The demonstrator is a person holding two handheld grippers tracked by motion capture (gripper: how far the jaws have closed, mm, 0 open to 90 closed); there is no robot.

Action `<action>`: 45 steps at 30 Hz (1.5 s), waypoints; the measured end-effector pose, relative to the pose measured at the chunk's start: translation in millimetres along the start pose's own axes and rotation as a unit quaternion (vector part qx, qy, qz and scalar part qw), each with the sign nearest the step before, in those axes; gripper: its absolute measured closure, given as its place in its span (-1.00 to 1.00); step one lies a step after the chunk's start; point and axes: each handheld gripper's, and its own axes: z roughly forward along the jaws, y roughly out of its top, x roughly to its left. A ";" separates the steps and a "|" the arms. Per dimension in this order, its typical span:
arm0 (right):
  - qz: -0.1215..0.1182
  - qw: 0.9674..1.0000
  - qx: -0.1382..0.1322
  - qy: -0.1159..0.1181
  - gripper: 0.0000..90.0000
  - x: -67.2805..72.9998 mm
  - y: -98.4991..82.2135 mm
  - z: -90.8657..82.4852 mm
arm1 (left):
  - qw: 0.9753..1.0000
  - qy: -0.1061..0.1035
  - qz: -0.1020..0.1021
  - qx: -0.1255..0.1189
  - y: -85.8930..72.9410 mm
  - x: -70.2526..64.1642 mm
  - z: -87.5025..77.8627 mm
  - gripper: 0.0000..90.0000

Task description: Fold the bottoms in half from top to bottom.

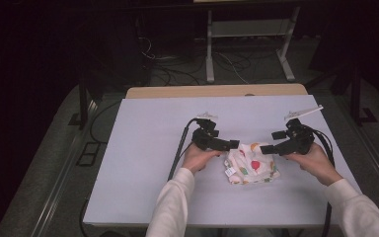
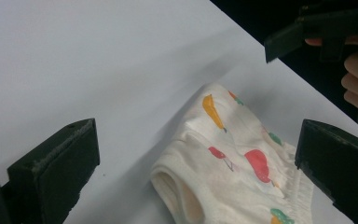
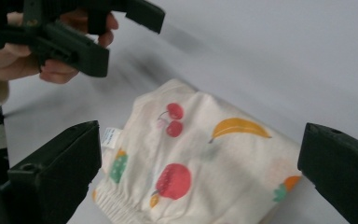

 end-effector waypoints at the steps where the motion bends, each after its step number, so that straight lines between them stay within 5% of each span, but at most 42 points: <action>1: 0.004 1.000 -0.003 -0.001 -1.00 -3.4 1.0 -0.8 | 1.000 0.000 0.000 0.000 0.7 0.6 0.5 -1.00; 19: 0.040 0.999 -0.025 -0.006 -1.00 -46.9 0.9 1.7 | 1.000 0.016 -0.018 0.002 2.6 18.7 9.9 -1.00; 29: 0.041 0.999 -0.006 -0.009 -0.99 -53.5 -1.5 14.5 | 1.000 0.011 -0.019 0.019 -2.8 23.2 21.2 -1.00; 45: 0.043 0.999 0.014 0.004 -0.62 -61.1 -5.8 31.8 | 0.999 -0.007 -0.029 0.033 -8.5 28.2 30.3 -0.94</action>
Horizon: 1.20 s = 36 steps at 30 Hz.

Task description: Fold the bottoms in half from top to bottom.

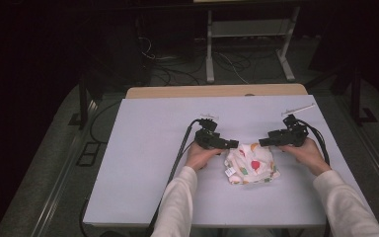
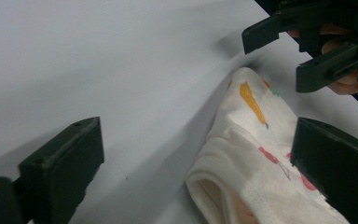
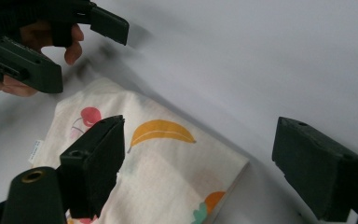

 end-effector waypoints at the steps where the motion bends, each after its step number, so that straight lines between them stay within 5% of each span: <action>1: 0.000 1.000 0.001 0.000 -0.60 -1.0 -0.5 0.7 | 1.000 -0.005 -0.002 0.001 -0.4 0.0 0.8 -0.92; 9: 0.006 1.000 0.002 -0.008 -0.37 -7.2 -4.1 4.0 | 1.000 -0.026 -0.007 0.006 -3.4 -1.2 6.9 -0.55; 15: 0.006 1.000 0.003 -0.005 -0.14 -11.8 -6.0 8.8 | 1.000 -0.016 -0.005 0.017 -4.8 -0.4 9.9 -0.11; 27: -0.016 1.000 0.016 0.001 0.84 -6.6 -6.9 16.3 | 0.999 -0.025 0.002 0.039 -8.4 -0.1 14.6 0.73; 36: -0.003 1.000 0.018 -0.008 0.92 -5.8 -8.2 14.2 | 0.999 -0.020 0.011 0.044 -8.3 1.7 7.5 0.81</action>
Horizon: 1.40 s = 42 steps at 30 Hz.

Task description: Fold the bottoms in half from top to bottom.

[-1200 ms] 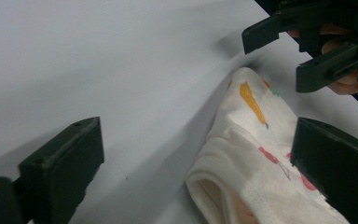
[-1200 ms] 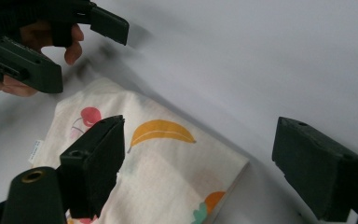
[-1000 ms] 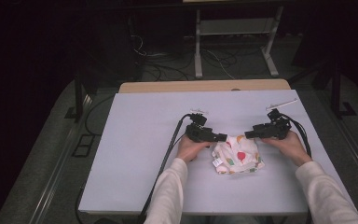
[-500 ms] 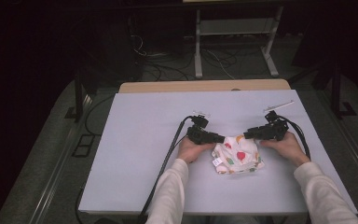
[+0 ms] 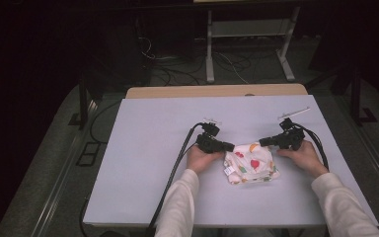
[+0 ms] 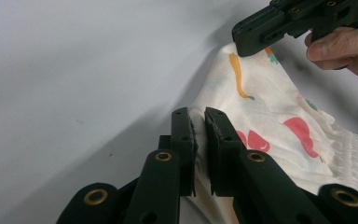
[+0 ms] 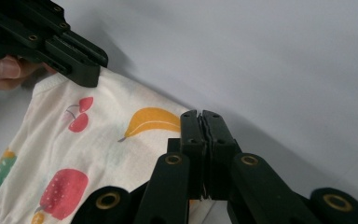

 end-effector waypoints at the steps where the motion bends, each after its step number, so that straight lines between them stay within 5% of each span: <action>1: 0.001 1.000 0.002 -0.002 0.92 0.3 0.0 0.1 | 1.000 0.000 0.000 0.001 0.3 0.1 -1.1 0.81; 26: -0.011 1.000 -0.015 -0.003 0.92 31.6 27.8 14.4 | 0.999 0.049 0.007 -0.015 8.7 12.2 -50.2 0.81; 42: 0.003 0.999 -0.023 -0.026 0.92 45.9 51.2 31.5 | 0.996 0.084 0.012 -0.018 21.2 29.1 -71.1 0.81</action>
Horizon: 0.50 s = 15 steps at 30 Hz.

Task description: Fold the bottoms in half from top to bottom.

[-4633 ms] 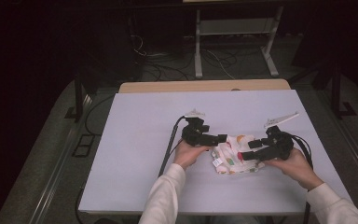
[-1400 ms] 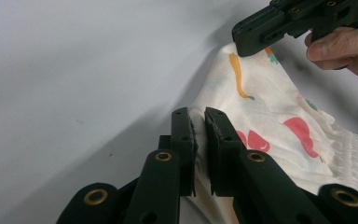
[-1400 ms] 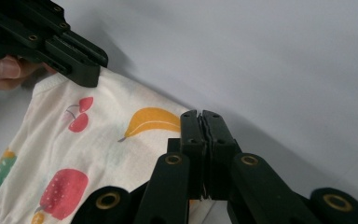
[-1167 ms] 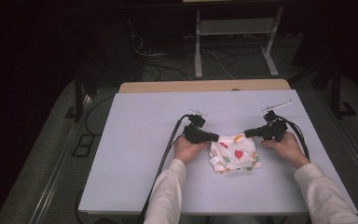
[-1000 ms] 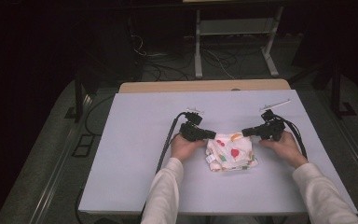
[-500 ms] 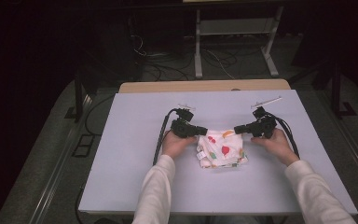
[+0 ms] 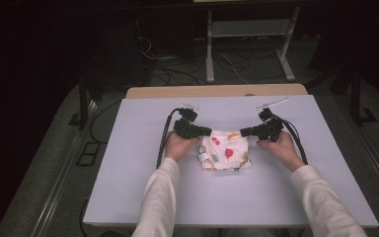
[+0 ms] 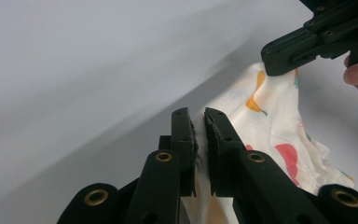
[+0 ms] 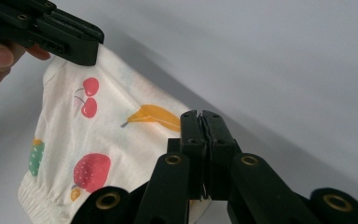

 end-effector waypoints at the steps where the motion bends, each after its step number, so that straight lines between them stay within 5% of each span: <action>1: 0.000 1.000 -0.002 -0.003 0.92 0.7 1.5 0.7 | 1.000 0.002 0.001 -0.001 0.1 1.1 -0.1 0.81; 15: 0.002 1.000 -0.011 -0.029 0.91 -4.9 14.0 15.3 | 0.999 0.024 -0.016 -0.044 3.3 20.0 12.2 0.81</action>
